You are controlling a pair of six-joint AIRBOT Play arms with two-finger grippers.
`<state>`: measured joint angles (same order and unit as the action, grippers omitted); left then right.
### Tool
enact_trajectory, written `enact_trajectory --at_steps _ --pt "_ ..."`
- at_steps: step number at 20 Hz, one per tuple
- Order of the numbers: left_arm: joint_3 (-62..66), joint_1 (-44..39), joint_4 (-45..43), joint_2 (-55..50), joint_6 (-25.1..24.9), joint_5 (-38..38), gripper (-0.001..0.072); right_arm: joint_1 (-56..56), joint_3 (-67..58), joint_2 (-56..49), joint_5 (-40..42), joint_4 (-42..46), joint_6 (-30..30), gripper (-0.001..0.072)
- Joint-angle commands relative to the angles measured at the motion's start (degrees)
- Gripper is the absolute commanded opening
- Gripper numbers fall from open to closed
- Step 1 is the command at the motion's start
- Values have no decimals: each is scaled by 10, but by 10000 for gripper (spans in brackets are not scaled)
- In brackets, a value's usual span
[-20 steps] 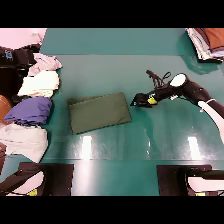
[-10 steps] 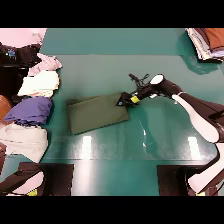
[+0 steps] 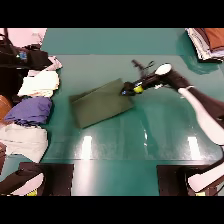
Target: Fold the shirts.
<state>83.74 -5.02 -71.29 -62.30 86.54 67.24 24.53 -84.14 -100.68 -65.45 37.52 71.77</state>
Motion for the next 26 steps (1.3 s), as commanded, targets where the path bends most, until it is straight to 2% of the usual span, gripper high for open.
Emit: enact_trajectory --at_steps 1,7,11,15,18,23,24,25,26 --pt "0 -54 -7 0 2 -17 22 -112 62 98 26 49 13 13" --pt "0 -85 0 0 21 -33 22 -423 206 268 58 90 14 13" --pt "0 -85 0 0 41 -53 22 -623 287 335 96 92 14 13" --pt "0 -85 0 0 41 -62 22 -772 362 372 113 92 18 13" --pt "0 -85 0 0 41 -67 22 -824 411 397 123 113 54 13" --pt "0 -85 -1 0 40 -68 22 -774 435 417 97 228 70 21" --pt "0 -85 -1 0 39 -67 23 -765 426 417 83 231 70 151" --pt "0 -85 -1 0 39 -64 23 -758 414 417 67 245 70 383" --pt "0 -85 -1 0 38 -61 23 -757 398 417 46 271 70 510"
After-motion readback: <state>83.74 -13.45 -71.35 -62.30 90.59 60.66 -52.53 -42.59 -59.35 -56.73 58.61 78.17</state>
